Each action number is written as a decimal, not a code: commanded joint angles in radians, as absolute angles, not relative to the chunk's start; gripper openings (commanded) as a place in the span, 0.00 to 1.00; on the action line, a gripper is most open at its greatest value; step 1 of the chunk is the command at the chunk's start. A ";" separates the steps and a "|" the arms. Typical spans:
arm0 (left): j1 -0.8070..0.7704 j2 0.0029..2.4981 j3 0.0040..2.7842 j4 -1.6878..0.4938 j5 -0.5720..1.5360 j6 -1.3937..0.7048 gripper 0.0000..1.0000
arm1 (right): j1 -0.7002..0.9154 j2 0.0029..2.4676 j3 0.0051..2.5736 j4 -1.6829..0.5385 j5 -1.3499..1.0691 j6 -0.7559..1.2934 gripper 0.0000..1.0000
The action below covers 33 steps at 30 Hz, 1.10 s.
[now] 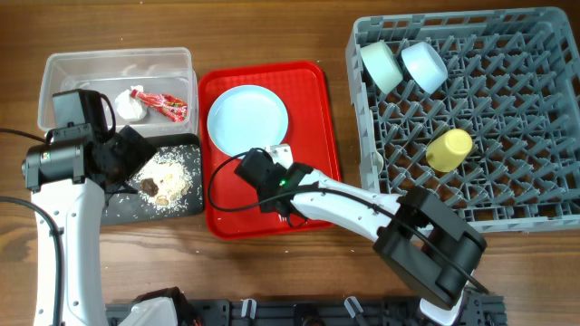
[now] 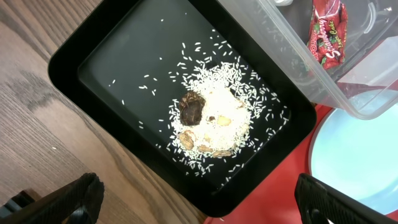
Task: Sort waste into correct bins and load items into the dishwasher rack
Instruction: 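Grasp the white fork on the red tray with the right gripper, then place the white fork into the dish rack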
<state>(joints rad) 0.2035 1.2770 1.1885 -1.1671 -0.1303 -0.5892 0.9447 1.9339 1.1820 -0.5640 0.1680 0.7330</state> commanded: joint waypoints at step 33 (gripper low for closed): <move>0.209 1.274 1.191 -1.163 -0.139 -0.581 1.00 | 0.329 1.532 1.301 -0.875 -0.027 0.339 0.47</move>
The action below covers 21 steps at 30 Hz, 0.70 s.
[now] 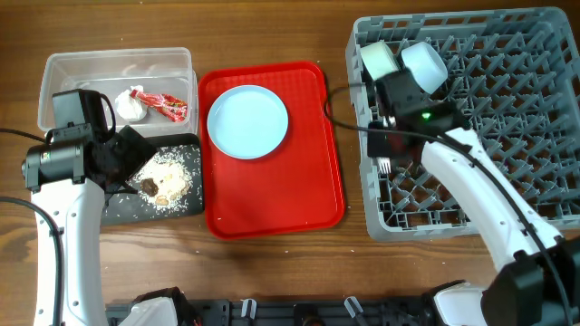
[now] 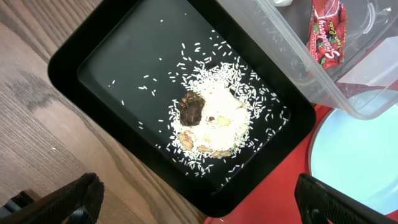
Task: Sort waste into correct bins and load items into the dishwasher rack
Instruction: 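Place the white fork into the dish rack, then grasp the white plate edge on the red tray with the right gripper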
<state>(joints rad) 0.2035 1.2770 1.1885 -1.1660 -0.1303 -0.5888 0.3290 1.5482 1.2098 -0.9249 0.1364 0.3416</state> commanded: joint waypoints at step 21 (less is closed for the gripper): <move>0.209 1.274 1.191 -1.164 -0.139 -0.581 1.00 | 0.623 2.073 1.320 -0.397 0.181 0.649 0.44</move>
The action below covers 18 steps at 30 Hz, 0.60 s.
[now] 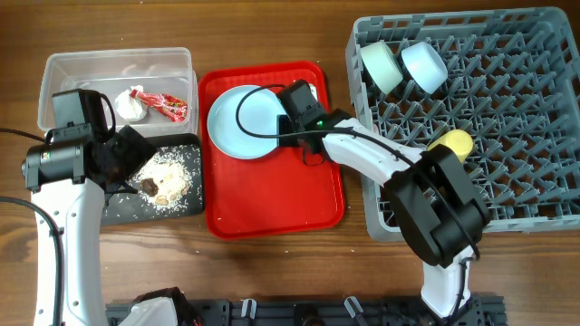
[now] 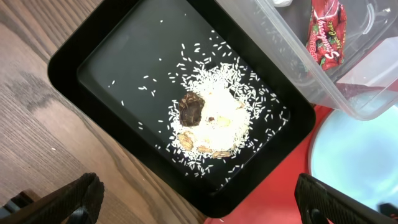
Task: Sort waste into correct bins and load items into the dishwasher rack
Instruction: 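Grasp the white plate edge on the red tray with the right gripper, then stand the white plate upright in the dish rack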
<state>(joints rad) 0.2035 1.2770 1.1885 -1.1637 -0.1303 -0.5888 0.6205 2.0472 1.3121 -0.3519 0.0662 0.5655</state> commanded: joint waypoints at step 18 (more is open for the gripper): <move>0.209 1.274 1.191 -1.168 -0.139 -0.581 1.00 | 0.542 1.674 1.320 -0.641 0.195 0.474 0.04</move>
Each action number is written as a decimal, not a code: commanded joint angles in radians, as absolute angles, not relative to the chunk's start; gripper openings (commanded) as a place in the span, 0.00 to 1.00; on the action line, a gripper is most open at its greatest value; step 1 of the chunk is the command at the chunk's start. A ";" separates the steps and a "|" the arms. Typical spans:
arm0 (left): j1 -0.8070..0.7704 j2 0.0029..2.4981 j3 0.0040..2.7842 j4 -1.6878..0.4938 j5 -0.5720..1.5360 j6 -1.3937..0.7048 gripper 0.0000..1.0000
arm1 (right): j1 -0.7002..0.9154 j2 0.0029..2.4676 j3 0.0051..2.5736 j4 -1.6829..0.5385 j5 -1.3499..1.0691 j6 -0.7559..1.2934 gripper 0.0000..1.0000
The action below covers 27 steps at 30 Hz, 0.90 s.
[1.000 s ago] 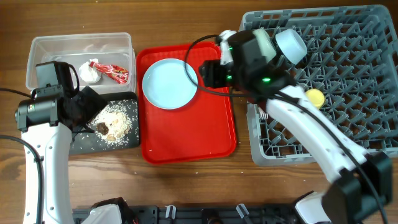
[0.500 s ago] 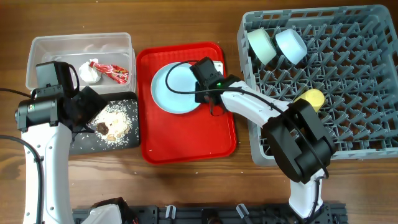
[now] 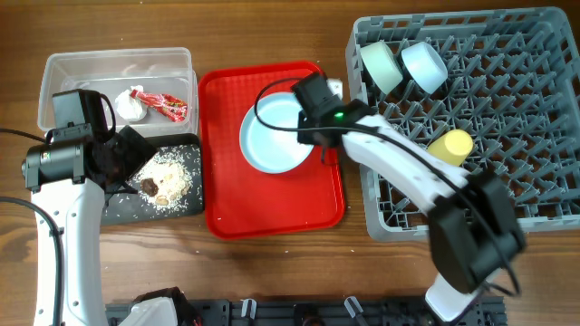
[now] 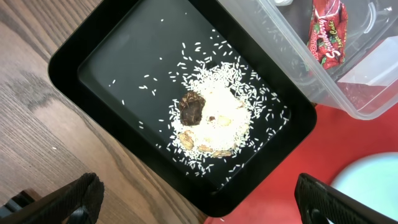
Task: Sort waste into correct bins and load items into the dishwasher rack
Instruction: 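Stand the white plate upright in the dish rack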
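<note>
The pale blue plate (image 3: 272, 136) lies on the red tray (image 3: 227, 199), right of the tray's middle. My right gripper (image 3: 321, 147) is at the plate's right rim and seems shut on it, though the arm hides the fingers. My left gripper (image 4: 199, 202) hangs open over the near corner of the black tray (image 4: 118, 68), which holds rice and food scraps (image 4: 208, 118). A clear bin (image 3: 63, 77) holds a red wrapper (image 4: 326, 31) and a white crumpled wad (image 3: 130, 104). The grey dishwasher rack (image 3: 507, 172) stands on the right.
In the rack lie a pale green bowl (image 3: 381, 65), a white bowl (image 3: 423, 63) and a yellow cup (image 3: 449, 148). The rack's left wall is close to the tray's right edge. A corner of the plate (image 4: 370, 180) shows in the left wrist view.
The plate has shifted right and toward the front on the red tray, with my right gripper still at its right rim. The left arm has not moved.
My right gripper was on the red tray in front of the plate. Then it was over the left part of the rack. Then it was back at the plate's right rim, and now the plate sits further right. The left gripper stayed open over the black tray.
</note>
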<state>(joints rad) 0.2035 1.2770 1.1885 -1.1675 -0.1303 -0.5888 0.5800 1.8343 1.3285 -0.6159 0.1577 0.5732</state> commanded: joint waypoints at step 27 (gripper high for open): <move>0.209 1.274 1.191 -1.160 -0.139 -0.581 1.00 | 0.268 1.332 1.177 -0.670 1.009 -0.131 0.04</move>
